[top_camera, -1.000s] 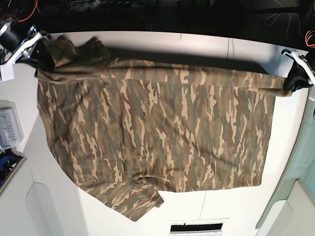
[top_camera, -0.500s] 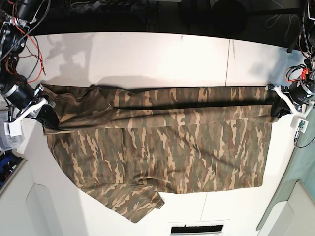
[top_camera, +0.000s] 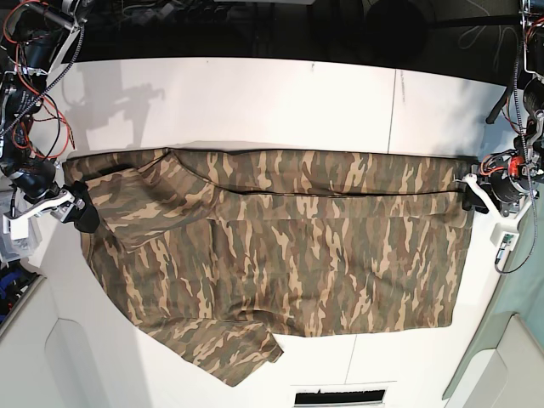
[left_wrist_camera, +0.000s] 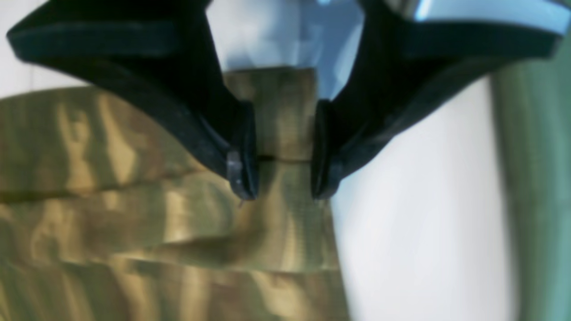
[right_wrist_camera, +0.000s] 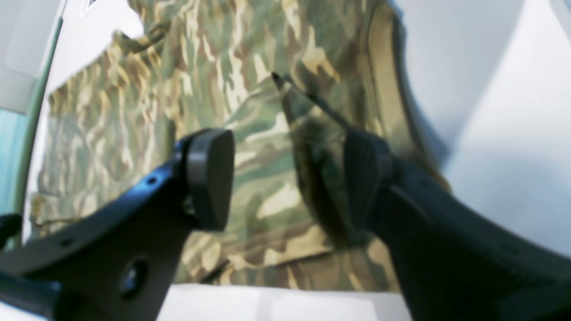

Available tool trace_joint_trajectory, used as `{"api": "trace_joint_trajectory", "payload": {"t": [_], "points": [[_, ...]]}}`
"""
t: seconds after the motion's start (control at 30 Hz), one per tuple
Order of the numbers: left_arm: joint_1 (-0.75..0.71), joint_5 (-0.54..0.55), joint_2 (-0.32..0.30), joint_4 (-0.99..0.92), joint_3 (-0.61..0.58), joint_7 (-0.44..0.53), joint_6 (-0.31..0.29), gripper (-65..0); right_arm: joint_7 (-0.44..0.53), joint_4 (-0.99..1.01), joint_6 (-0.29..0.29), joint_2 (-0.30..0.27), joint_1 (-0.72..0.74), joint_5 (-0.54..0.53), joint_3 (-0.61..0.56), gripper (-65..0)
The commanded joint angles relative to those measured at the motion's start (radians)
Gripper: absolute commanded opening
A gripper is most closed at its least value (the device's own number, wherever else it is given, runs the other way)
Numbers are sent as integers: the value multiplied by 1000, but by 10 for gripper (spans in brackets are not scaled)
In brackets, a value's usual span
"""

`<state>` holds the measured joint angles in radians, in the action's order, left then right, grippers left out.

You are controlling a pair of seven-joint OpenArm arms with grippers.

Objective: Layout the t-shirt on the table in an organized manner, then fold the t-shirt properly
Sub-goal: 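Lift the corners with both grippers and fold them toward the hem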

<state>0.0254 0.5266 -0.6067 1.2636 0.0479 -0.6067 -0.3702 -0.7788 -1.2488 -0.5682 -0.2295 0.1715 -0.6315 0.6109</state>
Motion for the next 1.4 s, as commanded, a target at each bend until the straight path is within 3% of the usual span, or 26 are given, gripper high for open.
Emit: {"api": "trace_joint_trajectory", "payload": {"t": [0.0,0.2,0.3,0.4,0.5,0.67,0.77,0.9,1.37], "points": [[10,37,-20,35,16,3,-16,-412,21,-14,-2,-20,14,-18,31,-268],[-53,138,-10,64,119,-36,-14,-406,27,-13,23,-26,-47,-10,150,-268],[-65,164,16,64,203,-115,17,-406,66,-4,33,-26,-79,0,159,-268],[-66,169,53,63,246,-138,27,-393,73,24,33,-26,-84,0,159,-218],[-67,137,84,53,247,-134,89,-361,92,69,33,-25,-83,-1,159,-201],[-61,72,111,-14,258,-77,189,-361,98,137,32,-18,-74,-16,154,-201],[-55,57,134,-63,303,-70,214,-361,98,169,31,-17,-61,-24,153,-201],[-56,64,174,-131,351,-69,204,-361,98,183,29,-15,-56,-74,153,-201],[-48,201,253,-148,345,-158,21,-362,93,184,21,78,16,-81,34,-203]]}}
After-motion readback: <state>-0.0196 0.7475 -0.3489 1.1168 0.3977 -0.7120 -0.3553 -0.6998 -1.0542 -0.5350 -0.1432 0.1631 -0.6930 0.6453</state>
